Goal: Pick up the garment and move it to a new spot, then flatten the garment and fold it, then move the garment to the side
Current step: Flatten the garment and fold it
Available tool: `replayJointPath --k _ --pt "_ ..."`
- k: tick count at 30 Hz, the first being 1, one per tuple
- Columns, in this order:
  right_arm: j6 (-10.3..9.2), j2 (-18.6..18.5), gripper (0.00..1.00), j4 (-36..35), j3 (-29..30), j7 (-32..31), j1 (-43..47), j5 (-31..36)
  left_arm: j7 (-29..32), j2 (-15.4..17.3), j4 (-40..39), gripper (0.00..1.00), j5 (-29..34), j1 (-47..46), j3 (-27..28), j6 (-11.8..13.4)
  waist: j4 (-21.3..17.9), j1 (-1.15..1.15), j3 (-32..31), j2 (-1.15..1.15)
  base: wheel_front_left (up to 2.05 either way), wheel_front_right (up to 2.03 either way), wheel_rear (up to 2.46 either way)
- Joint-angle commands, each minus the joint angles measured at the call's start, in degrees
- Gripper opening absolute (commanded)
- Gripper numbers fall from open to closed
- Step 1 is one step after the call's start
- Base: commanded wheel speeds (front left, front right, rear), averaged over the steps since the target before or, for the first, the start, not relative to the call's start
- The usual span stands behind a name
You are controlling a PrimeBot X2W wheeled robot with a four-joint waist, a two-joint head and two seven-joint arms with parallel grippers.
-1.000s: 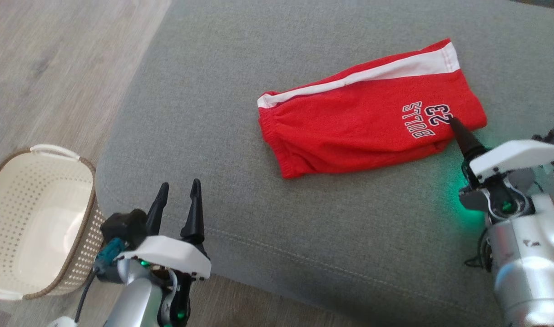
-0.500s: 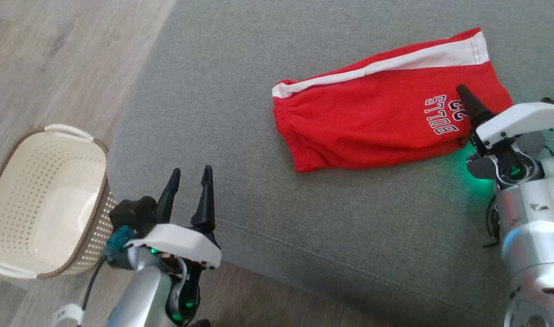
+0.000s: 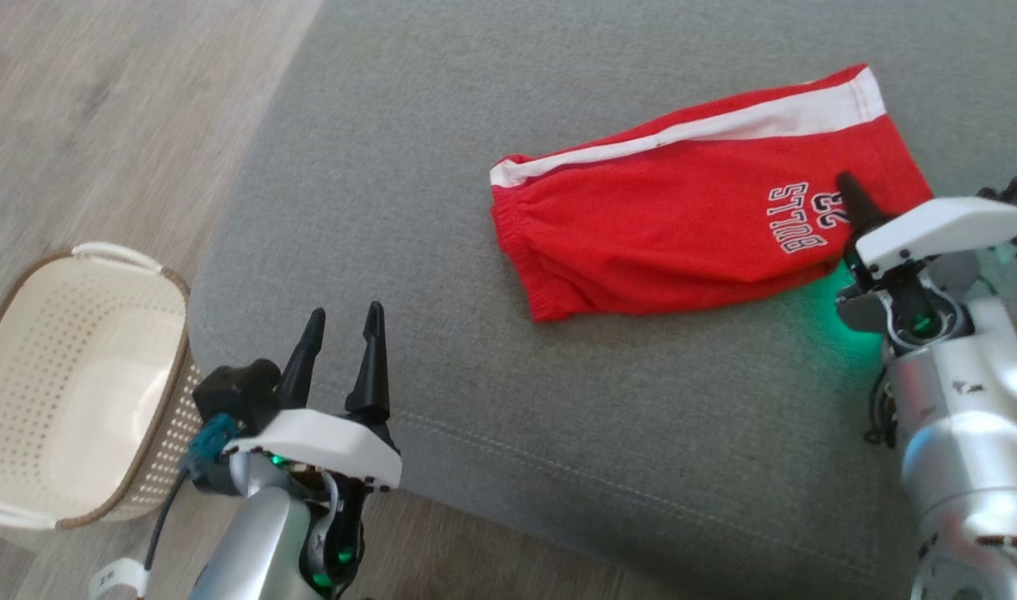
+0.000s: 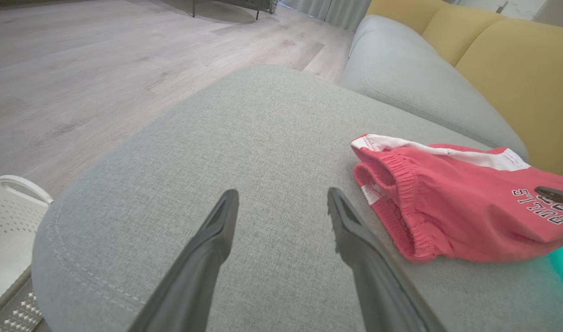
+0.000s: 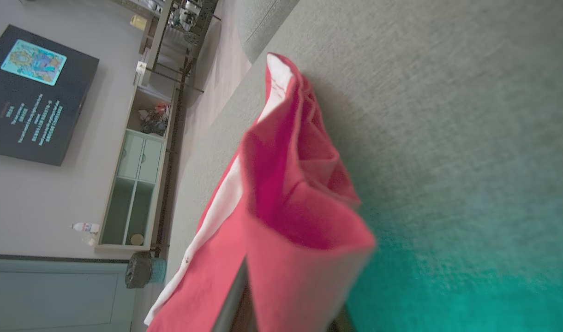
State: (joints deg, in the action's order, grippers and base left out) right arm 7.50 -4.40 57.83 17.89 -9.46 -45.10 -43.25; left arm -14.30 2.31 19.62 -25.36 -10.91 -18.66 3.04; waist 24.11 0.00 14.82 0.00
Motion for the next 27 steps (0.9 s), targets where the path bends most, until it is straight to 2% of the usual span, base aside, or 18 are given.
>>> replayJointPath --k 1,9,15,21,27 --pt "-0.01 1.5 0.0 -1.4 -1.6 0.6 1.8 -1.4 -0.7 0.6 -2.1 1.0 0.2 -1.4 2.3 -0.2 -0.7 0.0 -0.6 0.0 0.0 0.0 0.0" --pt "-0.01 1.5 0.0 -7.5 -3.3 3.7 7.1 -7.9 -0.7 0.6 -2.0 1.0 1.1 -0.9 2.9 -0.7 -3.7 0.0 -2.5 0.0 0.0 0.0 0.0" --pt "-0.01 1.5 0.0 -12.3 -2.3 6.2 11.8 -11.1 -0.7 0.6 -1.9 1.0 1.6 -0.3 3.6 -1.0 -6.4 0.0 -3.8 0.0 0.0 0.0 0.0" --pt "-0.01 1.5 0.0 -15.8 1.3 8.4 17.2 -11.6 -0.7 0.6 -1.8 1.0 2.1 0.3 4.2 -1.2 -8.7 0.0 -5.5 0.0 0.0 0.0 0.0" --pt "-0.01 1.5 0.0 -15.2 -0.4 8.0 18.0 -11.7 -0.7 0.6 -1.7 1.0 2.4 0.9 4.4 -1.5 -9.9 0.0 -5.9 0.0 0.0 0.0 0.0"
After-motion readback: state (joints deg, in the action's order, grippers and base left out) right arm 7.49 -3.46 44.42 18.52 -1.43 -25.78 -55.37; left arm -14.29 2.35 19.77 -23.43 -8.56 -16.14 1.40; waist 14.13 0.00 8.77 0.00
